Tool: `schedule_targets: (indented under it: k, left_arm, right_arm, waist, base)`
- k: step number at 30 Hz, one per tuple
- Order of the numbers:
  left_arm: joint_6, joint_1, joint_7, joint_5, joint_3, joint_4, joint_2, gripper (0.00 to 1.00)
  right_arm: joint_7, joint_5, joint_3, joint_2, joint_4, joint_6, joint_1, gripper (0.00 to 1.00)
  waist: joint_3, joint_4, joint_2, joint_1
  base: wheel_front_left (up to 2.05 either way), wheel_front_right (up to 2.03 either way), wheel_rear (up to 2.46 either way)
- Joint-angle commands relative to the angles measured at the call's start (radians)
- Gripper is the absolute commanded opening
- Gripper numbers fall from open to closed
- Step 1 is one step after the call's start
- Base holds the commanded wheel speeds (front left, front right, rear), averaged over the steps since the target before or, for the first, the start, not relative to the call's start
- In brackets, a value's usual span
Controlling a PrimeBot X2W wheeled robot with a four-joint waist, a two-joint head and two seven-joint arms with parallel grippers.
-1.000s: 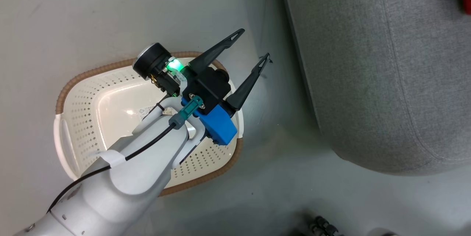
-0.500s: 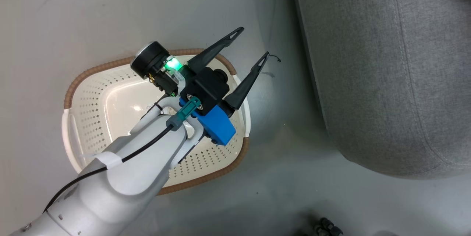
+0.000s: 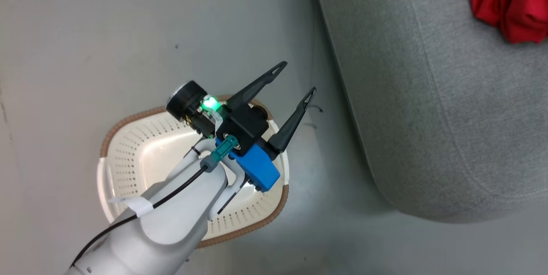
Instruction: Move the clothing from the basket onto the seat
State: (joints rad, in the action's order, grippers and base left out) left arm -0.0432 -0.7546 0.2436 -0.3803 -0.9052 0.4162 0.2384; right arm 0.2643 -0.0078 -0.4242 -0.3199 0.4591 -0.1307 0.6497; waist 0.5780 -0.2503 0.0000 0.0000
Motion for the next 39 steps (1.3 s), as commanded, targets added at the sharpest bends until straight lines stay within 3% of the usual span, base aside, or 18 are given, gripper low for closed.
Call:
schedule_targets:
  k: [1,9,21,32,39]
  left_arm:
    - [0.004,0.016,0.009,-0.007,0.007,0.007,-0.004,1.0]
    - [0.028,0.105,0.021,-0.046,0.05,0.023,-0.03,1.0]
    - [0.077,0.292,0.022,-0.051,0.276,-0.075,-0.018,1.0]
    - [0.084,0.452,0.022,0.01,0.513,-0.151,-0.012,1.0]
    - [0.07,0.558,0.022,0.062,0.639,-0.185,-0.046,1.0]
  right_arm:
    - [0.0,0.007,0.009,0.005,-0.022,0.0,-0.031,1.0]
    - [0.0,0.031,0.089,0.027,-0.189,0.0,-0.173,1.0]
    - [0.0,0.107,0.268,0.076,-0.309,0.0,-0.263,1.0]
    - [0.0,0.122,0.36,0.14,-0.325,0.0,-0.339,1.0]
    - [0.0,0.12,0.383,0.182,-0.314,0.0,-0.406,1.0]
  waist:
    - [-0.071,0.008,0.0,0.0]
    - [-0.213,0.041,0.0,0.0]
    - [-0.344,0.14,0.0,0.0]
    - [-0.422,0.226,0.0,0.0]
    - [-0.472,0.257,0.0,0.0]
  base:
    - [0.0,0.0,0.0]
    - [0.0,0.0,0.0]
    - [0.0,0.0,0.0]
    - [0.0,0.0,0.0]
    - [0.0,0.0,0.0]
